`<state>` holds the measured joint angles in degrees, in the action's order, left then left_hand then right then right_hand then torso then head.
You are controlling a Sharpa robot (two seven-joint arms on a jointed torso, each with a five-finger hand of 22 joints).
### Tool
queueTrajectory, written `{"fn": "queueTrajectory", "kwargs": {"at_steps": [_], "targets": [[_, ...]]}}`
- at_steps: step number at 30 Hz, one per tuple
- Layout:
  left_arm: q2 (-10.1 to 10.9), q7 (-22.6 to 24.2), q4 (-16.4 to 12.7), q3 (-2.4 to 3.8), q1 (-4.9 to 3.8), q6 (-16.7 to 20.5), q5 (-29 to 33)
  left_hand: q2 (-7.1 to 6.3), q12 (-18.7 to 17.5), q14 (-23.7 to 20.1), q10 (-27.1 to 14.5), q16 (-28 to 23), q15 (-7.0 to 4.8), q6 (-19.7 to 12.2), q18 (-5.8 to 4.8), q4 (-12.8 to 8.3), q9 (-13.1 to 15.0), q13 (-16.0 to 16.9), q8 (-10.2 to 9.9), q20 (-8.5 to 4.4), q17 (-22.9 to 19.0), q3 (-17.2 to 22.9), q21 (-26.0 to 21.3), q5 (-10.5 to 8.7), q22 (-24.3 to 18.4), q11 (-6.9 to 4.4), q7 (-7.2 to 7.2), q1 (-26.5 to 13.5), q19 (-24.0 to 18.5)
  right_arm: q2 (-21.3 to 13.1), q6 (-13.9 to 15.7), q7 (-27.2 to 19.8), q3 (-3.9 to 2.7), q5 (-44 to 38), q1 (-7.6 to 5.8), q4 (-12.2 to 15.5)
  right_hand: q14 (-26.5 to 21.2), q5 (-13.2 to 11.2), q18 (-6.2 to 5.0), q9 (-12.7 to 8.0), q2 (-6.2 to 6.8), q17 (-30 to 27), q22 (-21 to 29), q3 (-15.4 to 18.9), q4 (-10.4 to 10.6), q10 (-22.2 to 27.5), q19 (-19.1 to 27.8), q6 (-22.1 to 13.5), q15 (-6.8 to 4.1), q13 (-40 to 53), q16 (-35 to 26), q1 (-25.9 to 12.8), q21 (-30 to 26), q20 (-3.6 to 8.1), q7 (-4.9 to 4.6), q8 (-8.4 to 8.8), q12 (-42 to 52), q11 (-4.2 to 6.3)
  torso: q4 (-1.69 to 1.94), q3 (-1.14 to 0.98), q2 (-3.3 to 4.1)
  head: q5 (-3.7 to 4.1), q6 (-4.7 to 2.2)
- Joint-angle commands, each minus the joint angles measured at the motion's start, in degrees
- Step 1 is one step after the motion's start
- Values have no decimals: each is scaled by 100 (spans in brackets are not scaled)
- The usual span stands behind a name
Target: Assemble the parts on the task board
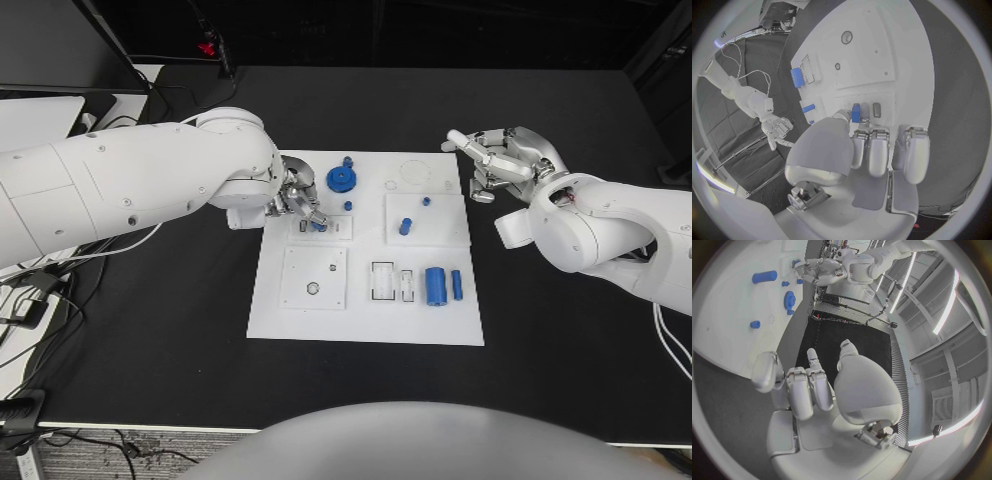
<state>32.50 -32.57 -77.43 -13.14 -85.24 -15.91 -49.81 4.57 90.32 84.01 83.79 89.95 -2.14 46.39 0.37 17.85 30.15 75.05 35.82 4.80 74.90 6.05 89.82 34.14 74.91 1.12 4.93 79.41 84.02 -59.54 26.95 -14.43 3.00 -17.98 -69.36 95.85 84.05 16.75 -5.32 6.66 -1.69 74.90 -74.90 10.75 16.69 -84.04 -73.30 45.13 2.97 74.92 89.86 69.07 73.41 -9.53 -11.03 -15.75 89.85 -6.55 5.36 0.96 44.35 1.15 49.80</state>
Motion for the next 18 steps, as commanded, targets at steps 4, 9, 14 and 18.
{"fn": "queueTrajectory", "kwargs": {"at_steps": [4,9,14,18], "targets": [[-3,-98,45,-40,56,-121,-29,117,-32,599,621,5,12,-22,-37,-110,12,1495,-36,54,1510,157,18,-63,1509,0,-41,38,598,-16,-9,-14,-3,11,-7,22,595,39,-21,6,-41,1510,-329,46,0,-596,32,-45,38,1508,14,-27,-21,-8,-9,-43,15,-33,-4,2,2,10,11],[-19,-98,64,-40,65,-110,-28,106,-32,599,621,5,14,-40,-37,-107,32,1495,-49,61,1510,152,18,-128,1509,6,-34,-6,598,-11,-11,-15,-3,11,-7,26,595,39,-21,6,-41,1510,-329,46,0,-596,32,-45,38,1508,14,-27,-21,-8,-9,-43,15,-33,3,-1,3,15,20],[-33,-103,83,-40,74,-157,-27,86,-32,599,621,5,19,-65,-37,-106,66,1495,-69,67,1510,128,18,-242,1509,14,-27,-89,598,-5,-12,-13,-3,11,-7,26,595,39,-21,6,-42,1510,-329,48,0,-596,32,-47,38,1508,14,-29,-21,-8,-9,-46,15,-33,4,0,2,14,20],[-34,-111,85,-40,77,-174,-26,54,-32,599,621,5,23,-90,-37,-105,92,1495,-83,67,1510,92,18,-332,1509,19,-21,-160,598,-5,-13,-11,-3,11,-7,24,595,38,-20,7,-47,1510,-330,54,0,-596,30,-53,39,1508,14,-38,-21,-8,-10,-53,15,-33,2,3,-3,17,20]]}}
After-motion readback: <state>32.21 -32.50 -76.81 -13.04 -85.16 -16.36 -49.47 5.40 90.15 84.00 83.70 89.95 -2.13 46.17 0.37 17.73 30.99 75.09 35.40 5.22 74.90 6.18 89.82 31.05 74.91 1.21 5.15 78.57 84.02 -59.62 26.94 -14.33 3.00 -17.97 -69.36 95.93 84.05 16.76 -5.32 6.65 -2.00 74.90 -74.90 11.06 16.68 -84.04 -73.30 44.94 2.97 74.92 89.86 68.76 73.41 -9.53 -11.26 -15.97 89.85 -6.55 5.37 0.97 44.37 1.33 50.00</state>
